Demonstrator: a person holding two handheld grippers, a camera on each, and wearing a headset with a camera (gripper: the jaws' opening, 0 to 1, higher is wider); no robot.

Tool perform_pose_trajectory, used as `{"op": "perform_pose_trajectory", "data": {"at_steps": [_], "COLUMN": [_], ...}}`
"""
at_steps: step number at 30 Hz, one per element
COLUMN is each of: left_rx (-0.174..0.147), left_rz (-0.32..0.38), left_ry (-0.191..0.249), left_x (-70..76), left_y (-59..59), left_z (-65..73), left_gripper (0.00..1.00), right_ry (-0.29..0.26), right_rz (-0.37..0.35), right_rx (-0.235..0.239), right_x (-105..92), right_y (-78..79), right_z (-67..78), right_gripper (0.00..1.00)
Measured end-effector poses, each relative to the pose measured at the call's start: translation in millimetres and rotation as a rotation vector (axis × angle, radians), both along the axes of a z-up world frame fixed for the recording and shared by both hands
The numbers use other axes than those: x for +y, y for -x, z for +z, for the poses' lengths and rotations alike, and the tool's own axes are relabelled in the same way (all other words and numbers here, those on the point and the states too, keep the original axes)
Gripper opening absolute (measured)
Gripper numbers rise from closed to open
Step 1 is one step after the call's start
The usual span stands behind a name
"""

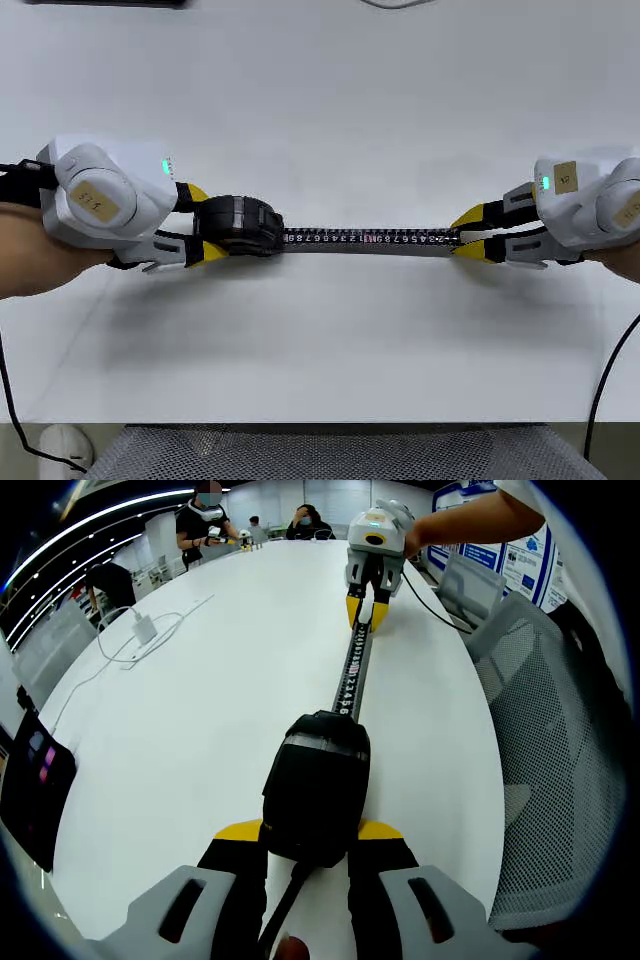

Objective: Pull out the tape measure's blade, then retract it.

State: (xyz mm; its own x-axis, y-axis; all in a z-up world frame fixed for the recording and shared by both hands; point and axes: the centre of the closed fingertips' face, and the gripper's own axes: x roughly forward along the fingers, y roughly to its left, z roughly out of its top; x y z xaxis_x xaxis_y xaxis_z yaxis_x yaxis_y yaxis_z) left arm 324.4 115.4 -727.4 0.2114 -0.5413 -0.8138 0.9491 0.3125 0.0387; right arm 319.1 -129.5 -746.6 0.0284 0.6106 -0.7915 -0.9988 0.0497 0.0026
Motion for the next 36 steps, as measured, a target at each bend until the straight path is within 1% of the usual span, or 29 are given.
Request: {"op": "perform_pose_trajectory", "data": {"at_steps": [11,26,36], "left_rx": [-0.001,0.001,0.000], "left_rz": [0.000,0.001,0.000], "left_ry": [-0.001,-0.005,-0.007], "left_x": [-0.1,-0.2,-0.2], "left_y": [0.2,0.2,0.1], "left_z": [-0.1,-0.1,-0.1], "left_gripper": [0.25,0.25,0.25], "right_ry": [0.017,0.052,0.063], "right_rz": [0.005,-0.004,-0.015], "right_rx": [-0.001,-0.007,0.001], "right_x": [-9.4,-28.5,-40.4], "right_y": [1.0,-1.8,-0.2], "right_z": [-0.2,0.6,0.9], "right_gripper": [0.08,0.08,0.08]}}
